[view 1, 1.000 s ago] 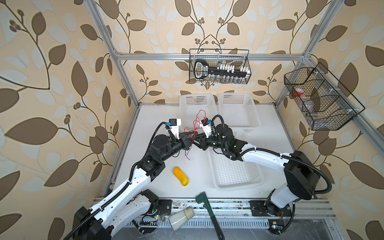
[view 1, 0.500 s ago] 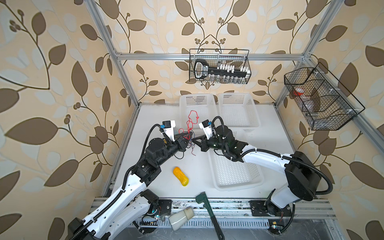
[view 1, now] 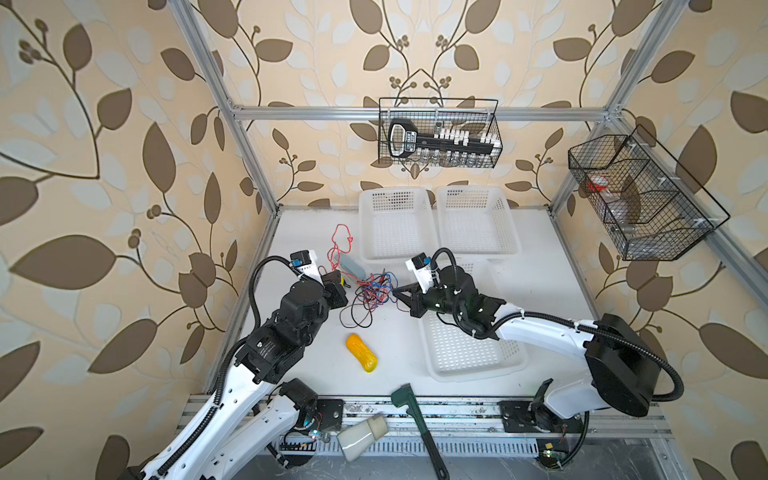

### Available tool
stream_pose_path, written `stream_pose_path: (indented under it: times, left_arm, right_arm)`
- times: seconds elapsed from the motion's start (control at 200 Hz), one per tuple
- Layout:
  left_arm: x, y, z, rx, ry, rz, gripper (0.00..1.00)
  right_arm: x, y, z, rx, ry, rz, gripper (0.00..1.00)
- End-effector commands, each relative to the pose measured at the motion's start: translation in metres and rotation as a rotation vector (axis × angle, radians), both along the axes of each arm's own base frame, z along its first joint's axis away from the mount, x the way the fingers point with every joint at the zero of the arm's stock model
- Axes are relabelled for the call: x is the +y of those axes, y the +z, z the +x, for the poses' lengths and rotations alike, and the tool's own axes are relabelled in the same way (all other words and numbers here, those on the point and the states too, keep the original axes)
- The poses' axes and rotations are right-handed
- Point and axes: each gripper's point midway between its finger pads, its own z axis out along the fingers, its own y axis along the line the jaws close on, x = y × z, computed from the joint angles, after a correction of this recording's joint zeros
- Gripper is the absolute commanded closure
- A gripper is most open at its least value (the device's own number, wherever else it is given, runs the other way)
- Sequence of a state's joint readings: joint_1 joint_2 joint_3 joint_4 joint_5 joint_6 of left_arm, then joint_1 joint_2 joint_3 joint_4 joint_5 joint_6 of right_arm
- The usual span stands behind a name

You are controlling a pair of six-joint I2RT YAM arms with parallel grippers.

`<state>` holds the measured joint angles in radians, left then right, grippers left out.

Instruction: Untangle the cables

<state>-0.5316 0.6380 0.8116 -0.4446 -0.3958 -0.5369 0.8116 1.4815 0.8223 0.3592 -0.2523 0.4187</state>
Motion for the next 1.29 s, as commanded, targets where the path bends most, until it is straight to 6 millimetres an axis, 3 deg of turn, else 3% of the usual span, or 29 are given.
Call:
stream_pose_path:
  times: [0.0,0.25,0.365,0.59,0.725,0.995,1.17,1.29]
  left_arm:
    - [0.08,0.078,-0.017,-0.225,0.385,0.063,1.0]
    - [0.103,0.096,-0.03,-0.234,0.489,0.152,1.0]
    - [0.095,0.097,-0.028,-0.242,0.438,0.14,1.0]
    - [0.08,0.081,-0.018,-0.202,0.369,0.138,1.0]
    - [0.058,0.07,-0.007,-0.197,0.257,0.126,1.0]
    - [-0.028,0.047,0.001,-0.22,-0.205,0.064,1.0]
    - [-0.051,0.044,-0.002,-0.241,-0.324,0.019,1.0]
    - [-0.058,0.041,0.001,-0.236,-0.35,0.001,1.0]
  right_arm:
    - [-0.036,-0.064,-0.003,0.109,-0.091,-0.192,1.0]
    - [-0.044,-0.066,-0.007,0.103,-0.105,-0.206,1.0]
    - [-0.043,-0.062,-0.009,0.094,-0.092,-0.196,1.0]
    - [-0.041,-0.043,-0.011,0.056,-0.074,-0.165,1.0]
    - [-0.041,-0.029,-0.015,0.024,-0.055,-0.142,1.0]
    - [-0.023,-0.006,-0.023,-0.013,0.023,-0.141,1.0]
    - [-0.007,-0.012,-0.028,-0.019,0.071,-0.181,0.98]
    - [-0.004,-0.006,-0.028,-0.038,0.08,-0.174,0.84]
